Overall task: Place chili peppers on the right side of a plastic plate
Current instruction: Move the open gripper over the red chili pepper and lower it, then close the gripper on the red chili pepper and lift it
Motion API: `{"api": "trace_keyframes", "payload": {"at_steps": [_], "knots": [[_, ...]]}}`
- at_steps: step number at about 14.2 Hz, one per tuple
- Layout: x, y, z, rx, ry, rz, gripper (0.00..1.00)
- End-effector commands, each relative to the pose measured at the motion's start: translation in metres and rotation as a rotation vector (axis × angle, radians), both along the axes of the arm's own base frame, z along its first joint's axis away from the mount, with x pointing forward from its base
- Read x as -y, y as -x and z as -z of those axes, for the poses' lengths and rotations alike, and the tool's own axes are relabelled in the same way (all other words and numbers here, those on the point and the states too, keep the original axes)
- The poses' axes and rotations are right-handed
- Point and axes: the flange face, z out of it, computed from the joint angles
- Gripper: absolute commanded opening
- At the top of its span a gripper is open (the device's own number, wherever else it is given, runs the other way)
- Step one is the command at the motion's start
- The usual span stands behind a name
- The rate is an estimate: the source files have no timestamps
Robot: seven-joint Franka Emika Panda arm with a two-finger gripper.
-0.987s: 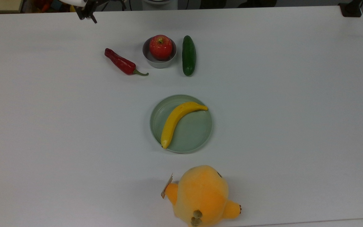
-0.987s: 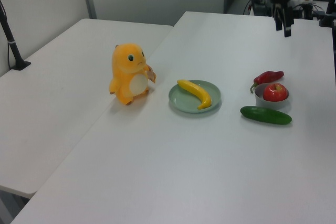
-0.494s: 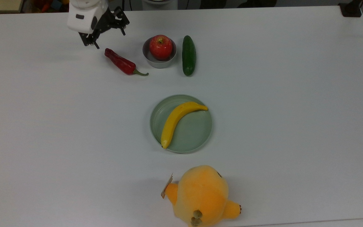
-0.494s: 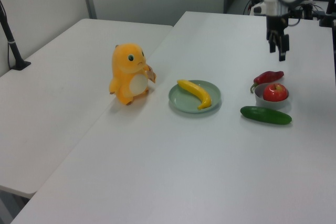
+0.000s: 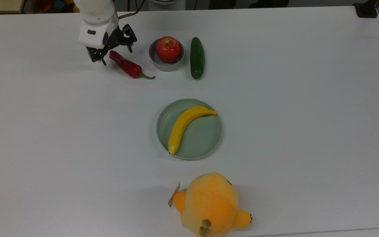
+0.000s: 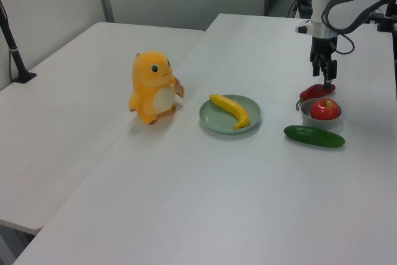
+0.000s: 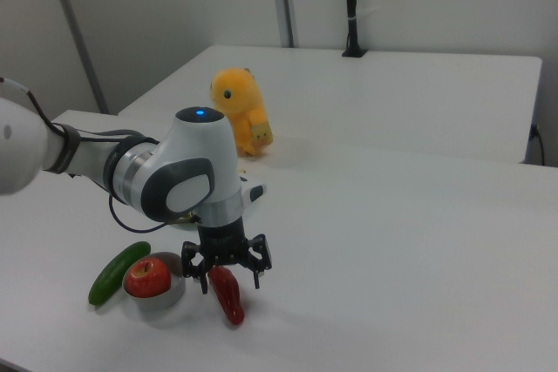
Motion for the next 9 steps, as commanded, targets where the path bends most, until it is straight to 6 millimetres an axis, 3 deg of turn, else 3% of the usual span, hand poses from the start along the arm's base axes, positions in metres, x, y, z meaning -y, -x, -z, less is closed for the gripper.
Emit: {"api": "trace_keyframes", "payload": {"at_steps": [1,3,5,6,8,9], "knots": [[-0.0044,0.0011,0.0096,0.001,0.009,-0.030,0.86],[-0.0067,0.0006,0.0156,-0.009,0.010,-0.035,0.71],[-0.0076,0.0006,0.0166,-0.012,0.010,-0.036,0.63],[-0.0076,0.0006,0.0166,-0.012,0.010,-0.036,0.53],[-0.0077,0.0013,0.0173,-0.015,0.009,-0.036,0.22],[-0.0070,0.0016,0.0174,-0.017,0.008,-0.033,0.13]]}}
